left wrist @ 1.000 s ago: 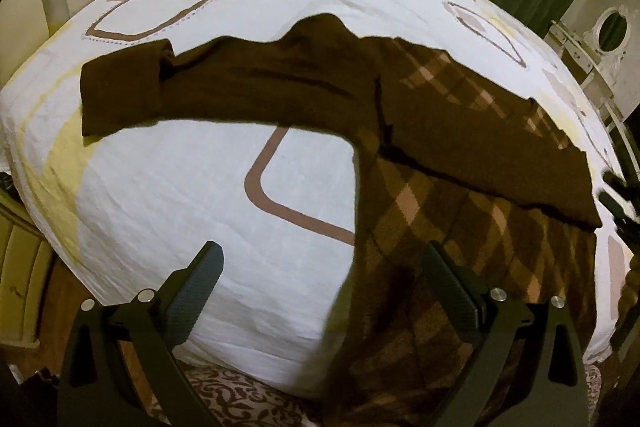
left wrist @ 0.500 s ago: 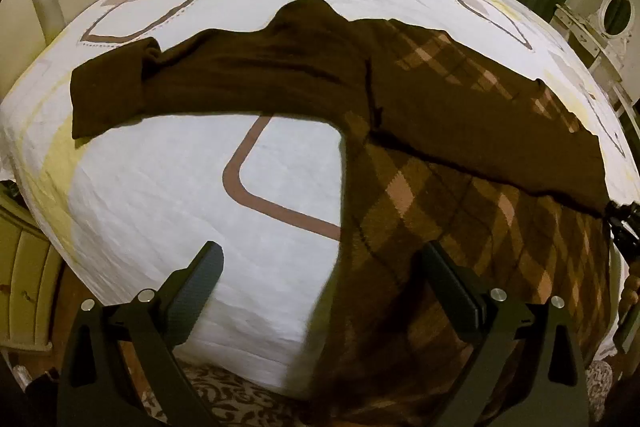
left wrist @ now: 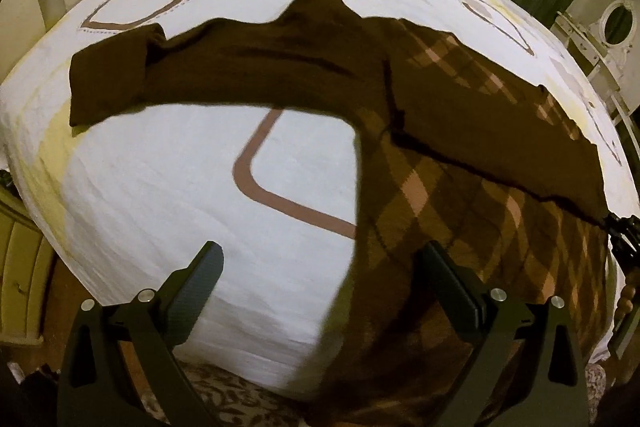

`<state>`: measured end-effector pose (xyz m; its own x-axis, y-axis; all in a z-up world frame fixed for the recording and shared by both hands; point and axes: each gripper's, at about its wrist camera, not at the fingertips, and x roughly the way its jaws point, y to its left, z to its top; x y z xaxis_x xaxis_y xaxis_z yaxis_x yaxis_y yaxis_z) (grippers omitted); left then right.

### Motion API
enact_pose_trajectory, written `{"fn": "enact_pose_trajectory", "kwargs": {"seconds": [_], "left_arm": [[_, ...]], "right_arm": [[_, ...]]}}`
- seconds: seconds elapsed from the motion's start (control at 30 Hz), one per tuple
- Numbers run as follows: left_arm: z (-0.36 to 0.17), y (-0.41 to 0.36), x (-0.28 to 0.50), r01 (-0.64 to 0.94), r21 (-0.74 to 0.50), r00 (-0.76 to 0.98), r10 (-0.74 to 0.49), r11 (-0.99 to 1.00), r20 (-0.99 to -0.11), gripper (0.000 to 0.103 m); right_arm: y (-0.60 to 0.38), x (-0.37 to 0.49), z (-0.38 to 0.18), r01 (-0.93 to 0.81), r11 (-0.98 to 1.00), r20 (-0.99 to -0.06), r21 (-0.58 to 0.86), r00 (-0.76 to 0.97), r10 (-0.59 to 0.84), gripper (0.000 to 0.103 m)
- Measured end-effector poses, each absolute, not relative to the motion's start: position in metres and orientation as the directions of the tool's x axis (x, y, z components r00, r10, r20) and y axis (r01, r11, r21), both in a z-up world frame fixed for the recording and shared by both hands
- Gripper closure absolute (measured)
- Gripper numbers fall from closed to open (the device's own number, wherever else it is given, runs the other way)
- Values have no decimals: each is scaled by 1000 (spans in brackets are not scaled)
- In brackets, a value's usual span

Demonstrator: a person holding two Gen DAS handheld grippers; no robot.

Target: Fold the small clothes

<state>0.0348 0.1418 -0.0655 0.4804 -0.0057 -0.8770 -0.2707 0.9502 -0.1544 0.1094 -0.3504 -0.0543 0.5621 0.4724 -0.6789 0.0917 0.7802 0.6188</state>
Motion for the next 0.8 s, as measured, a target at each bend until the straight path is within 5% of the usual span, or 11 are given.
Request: {"fn": "enact_pose_trajectory", "kwargs": {"seconds": [0.27, 0.43, 0.63, 0.8], "left_arm": [[-49, 213, 39, -383, -124, 494, 89, 915, -865, 4], [-48, 267, 42, -442, 8, 473, 241, 897, -847, 5], [-56, 297, 34, -398, 104, 467, 299, 911, -832, 4], [-62, 315, 25, -419, 47, 466, 259, 907, -846, 5]], "right_arm": [[-370, 89, -38, 133, 764, -656, 631, 618, 434, 76], [-368, 84, -37, 143, 746, -644, 650, 626, 441, 69], [-348, 78, -27, 124, 774, -643, 621, 645, 413, 69], [-279, 75, 5, -64, 722, -541, 689, 618, 571, 69]]}}
